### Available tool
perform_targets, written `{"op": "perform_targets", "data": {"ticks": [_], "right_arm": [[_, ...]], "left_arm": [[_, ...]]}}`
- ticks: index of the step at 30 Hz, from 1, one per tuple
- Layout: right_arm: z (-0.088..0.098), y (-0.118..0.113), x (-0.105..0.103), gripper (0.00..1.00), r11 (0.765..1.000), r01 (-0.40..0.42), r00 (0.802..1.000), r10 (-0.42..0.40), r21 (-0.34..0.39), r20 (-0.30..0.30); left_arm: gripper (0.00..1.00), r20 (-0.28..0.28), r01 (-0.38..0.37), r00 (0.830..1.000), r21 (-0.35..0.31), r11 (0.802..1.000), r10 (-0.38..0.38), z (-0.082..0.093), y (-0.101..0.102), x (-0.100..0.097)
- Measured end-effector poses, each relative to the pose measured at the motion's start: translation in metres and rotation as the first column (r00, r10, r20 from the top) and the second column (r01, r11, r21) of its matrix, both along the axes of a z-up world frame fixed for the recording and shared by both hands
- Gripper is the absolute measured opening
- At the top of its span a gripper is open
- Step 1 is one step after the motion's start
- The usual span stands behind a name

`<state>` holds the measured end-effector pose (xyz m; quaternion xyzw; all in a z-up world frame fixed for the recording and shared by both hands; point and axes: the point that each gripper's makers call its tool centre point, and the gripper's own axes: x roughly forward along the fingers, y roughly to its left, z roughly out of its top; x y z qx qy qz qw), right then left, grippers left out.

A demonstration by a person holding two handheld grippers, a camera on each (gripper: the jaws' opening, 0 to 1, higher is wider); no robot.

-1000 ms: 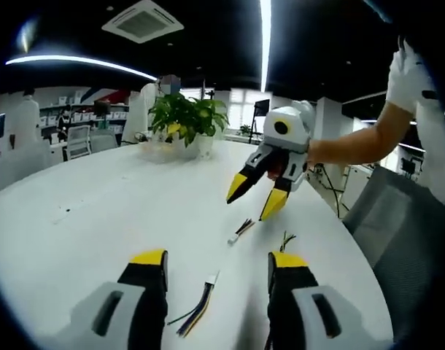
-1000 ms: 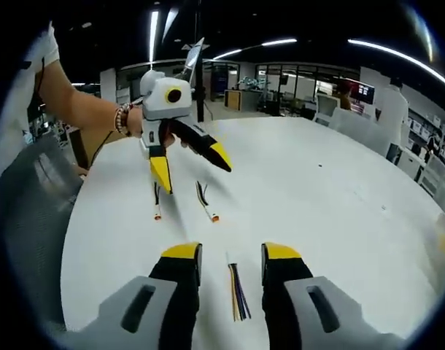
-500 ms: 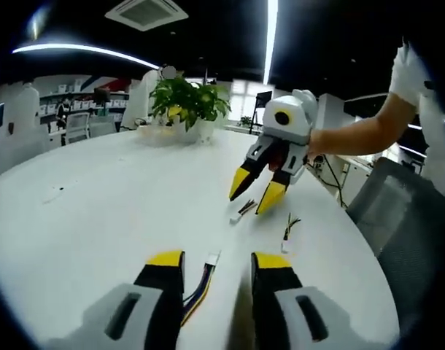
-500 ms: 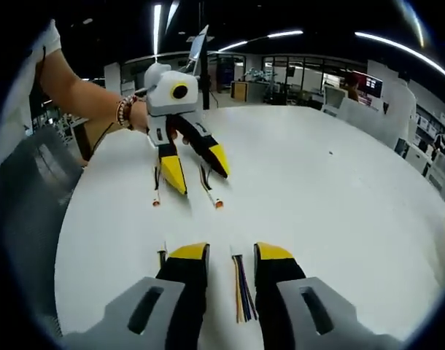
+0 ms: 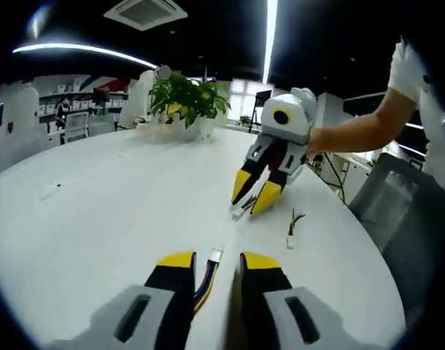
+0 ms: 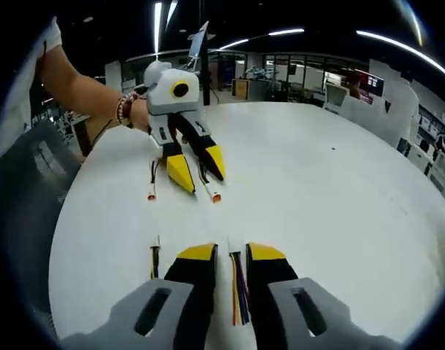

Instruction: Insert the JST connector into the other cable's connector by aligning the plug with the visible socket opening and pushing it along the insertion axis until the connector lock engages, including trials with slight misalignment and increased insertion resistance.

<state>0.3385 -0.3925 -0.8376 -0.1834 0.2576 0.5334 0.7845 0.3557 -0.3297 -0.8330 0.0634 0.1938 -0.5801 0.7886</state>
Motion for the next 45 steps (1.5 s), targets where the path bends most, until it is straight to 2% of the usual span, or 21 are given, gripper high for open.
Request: {"op": "perform_targets", "data": {"ticks": [7, 15, 22, 37, 45], "right_arm": [[-0.0045, 0.0004, -0.0017, 0.05, 1.0, -0.009, 1.0, 0.009, -0.009, 0.0], [-0.0087, -0.0025, 0.0014, 0.05, 1.0, -0.011, 1.0, 0.011, -0.011, -0.003], [-0.0088, -0.0033, 0.0035, 0.05, 1.0, -0.01, 1.0, 0.01, -0.011, 0.008], [-0.0082, -0.0028, 0.0049, 0.05, 0.999, -0.044, 0.999, 0.045, -0.027, 0.026], [0.0, 0.0006, 0.0029, 0.04, 0.997, -0.081, 0.996, 0.082, -0.018, 0.039]], "left_arm": [[0.12, 0.013, -0.001, 1.0, 0.02, 1.0, 0.001, -0.005, 0.0021, 0.0025], [0.07, 0.014, 0.003, 1.0, 0.019, 1.0, -0.004, -0.0064, 0.0031, 0.0045], [0.01, 0.044, 0.031, 0.999, 0.031, 0.999, -0.033, -0.0077, 0.0017, 0.0043], [0.0, 0.112, 0.045, 0.992, 0.058, 0.997, -0.052, -0.0053, 0.0051, 0.0072], [0.0, 0.118, 0.065, 0.99, 0.073, 0.995, -0.074, -0.0027, 0.0067, -0.0013]]}}
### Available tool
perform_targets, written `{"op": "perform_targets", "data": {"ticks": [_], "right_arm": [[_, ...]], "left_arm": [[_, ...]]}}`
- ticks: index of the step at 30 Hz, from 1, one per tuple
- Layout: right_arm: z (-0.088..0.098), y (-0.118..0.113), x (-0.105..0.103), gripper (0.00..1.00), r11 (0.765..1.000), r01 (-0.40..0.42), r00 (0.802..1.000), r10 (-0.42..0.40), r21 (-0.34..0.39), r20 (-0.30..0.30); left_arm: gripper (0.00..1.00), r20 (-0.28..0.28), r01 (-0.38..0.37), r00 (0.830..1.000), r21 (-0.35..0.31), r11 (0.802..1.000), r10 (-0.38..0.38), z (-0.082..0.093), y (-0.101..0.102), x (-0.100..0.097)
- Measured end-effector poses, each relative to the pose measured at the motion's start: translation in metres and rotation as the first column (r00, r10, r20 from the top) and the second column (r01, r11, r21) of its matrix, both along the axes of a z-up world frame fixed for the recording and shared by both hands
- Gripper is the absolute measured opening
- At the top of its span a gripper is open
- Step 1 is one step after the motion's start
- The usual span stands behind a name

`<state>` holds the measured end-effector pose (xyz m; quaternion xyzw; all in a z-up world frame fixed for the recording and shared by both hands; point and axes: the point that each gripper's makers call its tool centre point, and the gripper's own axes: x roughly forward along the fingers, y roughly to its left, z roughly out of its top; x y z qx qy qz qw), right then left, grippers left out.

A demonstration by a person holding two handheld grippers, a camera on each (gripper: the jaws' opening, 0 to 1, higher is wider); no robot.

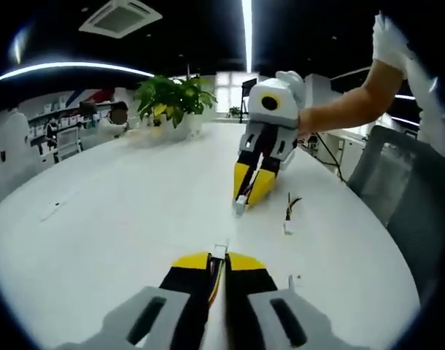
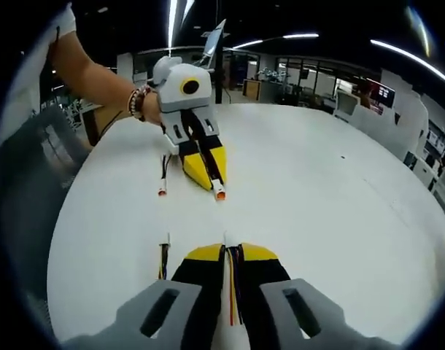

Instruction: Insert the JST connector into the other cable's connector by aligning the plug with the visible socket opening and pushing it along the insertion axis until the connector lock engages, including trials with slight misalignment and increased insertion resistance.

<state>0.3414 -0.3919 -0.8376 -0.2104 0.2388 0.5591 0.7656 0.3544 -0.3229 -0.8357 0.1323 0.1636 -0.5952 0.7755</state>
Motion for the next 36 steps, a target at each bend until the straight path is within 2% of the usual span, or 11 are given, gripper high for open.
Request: {"op": "perform_targets", "data": {"ticks": [6, 19, 25, 36], "right_arm": [[0.005, 0.009, -0.003, 0.04, 0.999, -0.041, 0.999, 0.041, -0.02, 0.016], [0.023, 0.038, -0.01, 0.04, 0.996, -0.089, 0.995, 0.088, 0.013, 0.048], [0.023, 0.045, -0.013, 0.04, 0.994, -0.109, 0.993, 0.108, 0.011, 0.049], [0.012, 0.047, -0.02, 0.04, 0.988, -0.15, 0.988, 0.151, -0.045, 0.041]], "left_arm": [[0.0, 0.021, 0.017, 1.0, 0.003, 1.0, -0.017, 0.009, -0.003, -0.008], [0.0, 0.038, 0.044, 0.998, 0.012, 0.999, -0.044, 0.017, -0.008, -0.021], [0.0, 0.038, 0.058, 0.998, 0.014, 0.998, -0.059, 0.017, -0.011, -0.025], [0.0, 0.028, 0.069, 0.997, 0.033, 0.997, -0.07, 0.011, -0.01, -0.027]]}}
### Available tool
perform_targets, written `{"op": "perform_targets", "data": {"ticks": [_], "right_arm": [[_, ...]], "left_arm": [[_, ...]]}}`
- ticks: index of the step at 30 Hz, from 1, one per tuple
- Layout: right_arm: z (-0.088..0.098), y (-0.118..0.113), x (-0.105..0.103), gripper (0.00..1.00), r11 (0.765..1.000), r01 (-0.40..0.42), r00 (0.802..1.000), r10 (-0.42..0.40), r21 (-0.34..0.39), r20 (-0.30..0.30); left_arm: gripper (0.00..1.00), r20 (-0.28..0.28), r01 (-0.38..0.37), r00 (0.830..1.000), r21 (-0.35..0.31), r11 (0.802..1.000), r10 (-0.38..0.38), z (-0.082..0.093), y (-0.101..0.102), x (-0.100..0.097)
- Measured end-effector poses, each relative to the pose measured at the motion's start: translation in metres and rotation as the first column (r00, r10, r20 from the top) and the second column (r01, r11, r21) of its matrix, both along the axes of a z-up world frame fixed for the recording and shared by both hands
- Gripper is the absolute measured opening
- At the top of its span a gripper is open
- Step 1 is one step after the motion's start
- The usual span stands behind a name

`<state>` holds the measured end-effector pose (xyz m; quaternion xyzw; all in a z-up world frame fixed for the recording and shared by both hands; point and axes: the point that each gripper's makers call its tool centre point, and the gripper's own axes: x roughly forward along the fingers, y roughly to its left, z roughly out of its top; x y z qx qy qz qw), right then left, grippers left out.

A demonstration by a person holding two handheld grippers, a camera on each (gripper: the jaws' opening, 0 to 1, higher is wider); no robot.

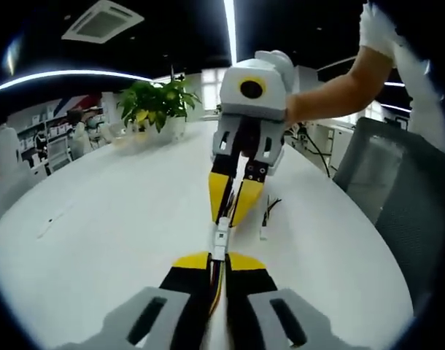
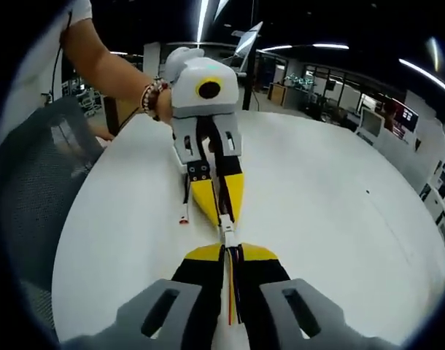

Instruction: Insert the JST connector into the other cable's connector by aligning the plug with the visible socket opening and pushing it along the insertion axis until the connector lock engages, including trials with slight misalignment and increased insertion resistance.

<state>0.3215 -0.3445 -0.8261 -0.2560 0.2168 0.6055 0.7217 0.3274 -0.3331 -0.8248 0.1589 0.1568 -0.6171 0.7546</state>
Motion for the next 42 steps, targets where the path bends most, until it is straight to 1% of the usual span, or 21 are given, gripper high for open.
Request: {"op": "perform_targets", "data": {"ticks": [8, 9, 16, 26, 29, 31, 37, 38, 39, 40, 42], "right_arm": [[-0.007, 0.002, -0.002, 0.04, 0.999, -0.031, 1.0, 0.031, -0.035, -0.003], [-0.007, 0.002, -0.003, 0.04, 0.999, -0.034, 0.999, 0.034, -0.037, -0.006], [-0.009, 0.007, -0.005, 0.04, 0.998, -0.05, 0.999, 0.05, -0.047, -0.006], [-0.009, 0.011, -0.005, 0.03, 0.998, -0.054, 0.998, 0.054, -0.031, -0.01], [-0.007, 0.014, -0.005, 0.03, 0.998, -0.058, 0.998, 0.057, -0.019, -0.017], [-0.008, 0.013, -0.003, 0.03, 0.998, -0.059, 0.998, 0.058, -0.027, -0.008], [-0.008, 0.014, -0.006, 0.03, 0.998, -0.064, 0.998, 0.063, -0.028, -0.015], [-0.006, 0.016, -0.006, 0.03, 0.998, -0.063, 0.998, 0.063, -0.019, -0.02], [-0.007, 0.016, -0.006, 0.03, 0.998, -0.065, 0.998, 0.064, -0.025, -0.021], [-0.008, 0.016, -0.006, 0.03, 0.997, -0.076, 0.997, 0.075, -0.034, -0.015], [-0.01, 0.017, -0.006, 0.03, 0.996, -0.078, 0.997, 0.078, -0.039, -0.017]], "left_arm": [[0.0, 0.001, 0.012, 1.0, 0.018, 1.0, -0.012, -0.003, 0.001, -0.001], [0.0, -0.005, 0.016, 1.0, 0.019, 1.0, -0.016, -0.003, 0.001, -0.002], [0.0, 0.004, 0.028, 1.0, 0.038, 0.999, -0.029, -0.004, 0.001, -0.004], [0.0, -0.024, 0.011, 1.0, 0.043, 0.999, -0.01, -0.003, 0.007, -0.004], [0.0, -0.021, 0.007, 1.0, 0.041, 0.999, -0.006, -0.002, 0.007, -0.003], [0.0, -0.018, 0.005, 1.0, 0.047, 0.999, -0.005, -0.002, 0.007, -0.002], [0.0, -0.029, 0.012, 1.0, 0.054, 0.998, -0.01, -0.004, 0.008, -0.004], [0.0, -0.039, 0.035, 0.999, 0.033, 0.999, -0.033, -0.001, 0.004, -0.008], [0.0, -0.032, 0.027, 0.999, 0.053, 0.998, -0.025, -0.003, 0.004, -0.008], [0.0, -0.007, 0.042, 0.999, 0.07, 0.997, -0.042, -0.003, 0.005, -0.008], [0.0, -0.017, 0.036, 0.999, 0.072, 0.997, -0.035, -0.004, 0.004, -0.008]]}}
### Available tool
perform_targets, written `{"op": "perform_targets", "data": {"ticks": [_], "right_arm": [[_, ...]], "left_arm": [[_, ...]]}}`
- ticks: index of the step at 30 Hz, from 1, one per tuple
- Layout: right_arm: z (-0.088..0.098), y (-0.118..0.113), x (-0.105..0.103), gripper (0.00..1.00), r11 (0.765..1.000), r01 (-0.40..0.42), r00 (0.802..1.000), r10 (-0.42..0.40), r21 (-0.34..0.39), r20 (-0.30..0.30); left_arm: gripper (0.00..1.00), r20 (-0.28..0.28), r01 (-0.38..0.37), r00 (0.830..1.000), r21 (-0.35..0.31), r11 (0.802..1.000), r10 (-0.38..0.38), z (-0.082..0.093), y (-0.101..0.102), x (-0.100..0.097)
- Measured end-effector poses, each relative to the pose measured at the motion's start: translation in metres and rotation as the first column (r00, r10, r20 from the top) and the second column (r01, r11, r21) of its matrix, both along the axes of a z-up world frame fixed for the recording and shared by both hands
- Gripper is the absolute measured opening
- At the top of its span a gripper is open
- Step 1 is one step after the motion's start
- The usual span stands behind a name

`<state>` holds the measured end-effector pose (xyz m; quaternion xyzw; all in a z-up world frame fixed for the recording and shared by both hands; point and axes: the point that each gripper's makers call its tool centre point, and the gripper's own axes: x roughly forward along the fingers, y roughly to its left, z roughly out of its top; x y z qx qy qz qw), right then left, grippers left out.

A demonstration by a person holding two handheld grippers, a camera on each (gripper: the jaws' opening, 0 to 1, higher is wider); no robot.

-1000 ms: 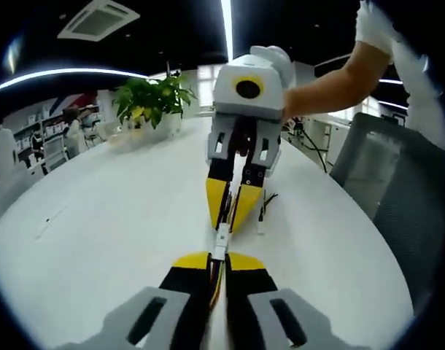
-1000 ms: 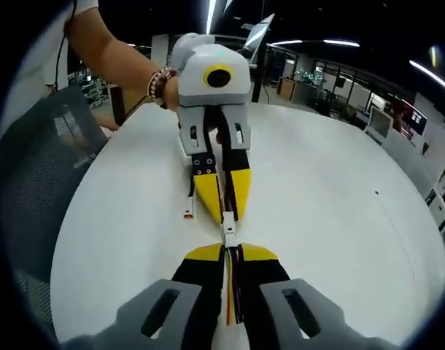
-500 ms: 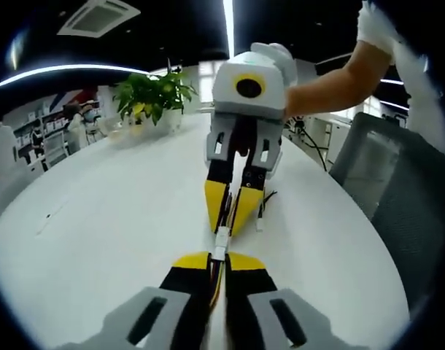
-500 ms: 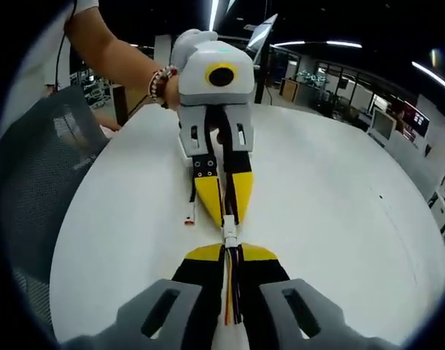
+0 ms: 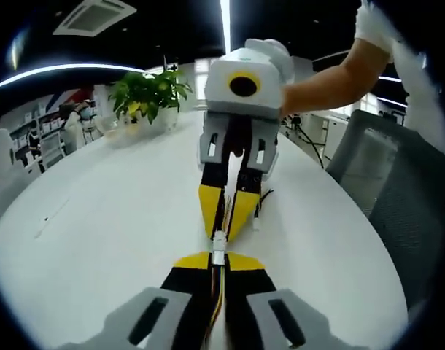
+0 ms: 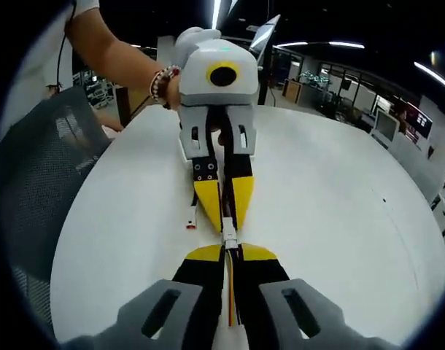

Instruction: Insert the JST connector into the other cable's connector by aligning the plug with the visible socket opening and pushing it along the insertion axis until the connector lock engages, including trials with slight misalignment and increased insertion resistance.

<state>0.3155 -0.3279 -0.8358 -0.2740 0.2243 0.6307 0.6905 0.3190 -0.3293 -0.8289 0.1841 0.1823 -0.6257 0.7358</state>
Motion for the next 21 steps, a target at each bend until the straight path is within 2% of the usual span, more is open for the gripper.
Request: {"op": "perform_targets", "data": {"ticks": [11, 21], "right_arm": [[-0.002, 0.001, 0.002, 0.03, 1.0, 0.006, 1.0, -0.006, -0.014, -0.004], [0.0, 0.001, 0.013, 0.04, 0.999, 0.028, 1.0, -0.028, 0.018, 0.011]], "left_arm": [[0.0, 0.005, 0.018, 1.0, 0.017, 1.0, -0.018, -0.002, 0.001, 0.002], [0.0, 0.035, -0.001, 0.999, 0.015, 1.0, 0.001, 0.001, 0.002, 0.012]]}}
